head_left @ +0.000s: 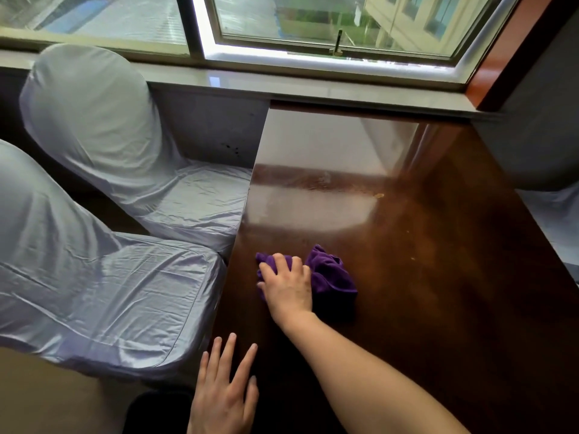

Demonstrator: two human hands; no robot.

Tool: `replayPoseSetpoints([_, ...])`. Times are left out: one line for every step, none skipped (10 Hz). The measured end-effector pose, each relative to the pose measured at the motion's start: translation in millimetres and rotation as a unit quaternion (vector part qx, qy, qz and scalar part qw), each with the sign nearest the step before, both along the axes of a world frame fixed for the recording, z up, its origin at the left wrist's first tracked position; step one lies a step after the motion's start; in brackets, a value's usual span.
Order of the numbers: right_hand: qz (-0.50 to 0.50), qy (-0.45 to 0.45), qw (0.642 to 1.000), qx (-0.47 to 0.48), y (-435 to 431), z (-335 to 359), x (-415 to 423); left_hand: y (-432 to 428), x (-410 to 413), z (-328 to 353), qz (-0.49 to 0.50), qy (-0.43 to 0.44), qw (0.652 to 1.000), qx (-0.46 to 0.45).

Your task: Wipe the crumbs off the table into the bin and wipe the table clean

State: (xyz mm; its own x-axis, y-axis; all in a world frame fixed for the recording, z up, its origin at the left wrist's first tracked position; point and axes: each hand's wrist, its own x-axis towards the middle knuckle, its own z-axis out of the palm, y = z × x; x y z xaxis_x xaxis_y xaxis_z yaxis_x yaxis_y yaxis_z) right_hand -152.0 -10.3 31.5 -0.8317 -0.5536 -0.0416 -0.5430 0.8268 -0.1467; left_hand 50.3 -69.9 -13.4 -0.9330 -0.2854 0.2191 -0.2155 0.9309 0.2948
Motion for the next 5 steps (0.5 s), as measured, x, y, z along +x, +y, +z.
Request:
replayPoseSetpoints([-0.024,0.006,1.000,0.016,-2.5,-1.1,-8.7,-0.2,-0.4,2.6,0.001,-0.006,1.000,0.004])
replayPoseSetpoints([-0.032,-0.015,0.999,0.031,-0.1,1.6,-8.0,3.8,-0.4,5.8,0.008,-0.006,1.000,-0.003])
replayPoseSetpoints([-0.021,-0.033,0.999,0.022,6.6,8.6,-6.0,4.0,-0.3,12.2,0.004,-0.017,1.000,0.001])
replayPoseSetpoints([-0.011,-0.027,0.999,-0.024,24.3,20.6,-6.6,5.6,-4.4,20.0,0.012,-0.036,0.999,0.018])
replayPoseSetpoints([-0.018,-0.030,0.998,-0.048,39.5,31.6,-6.6,5.0,-9.0,28.6,0.026,-0.059,0.997,0.039])
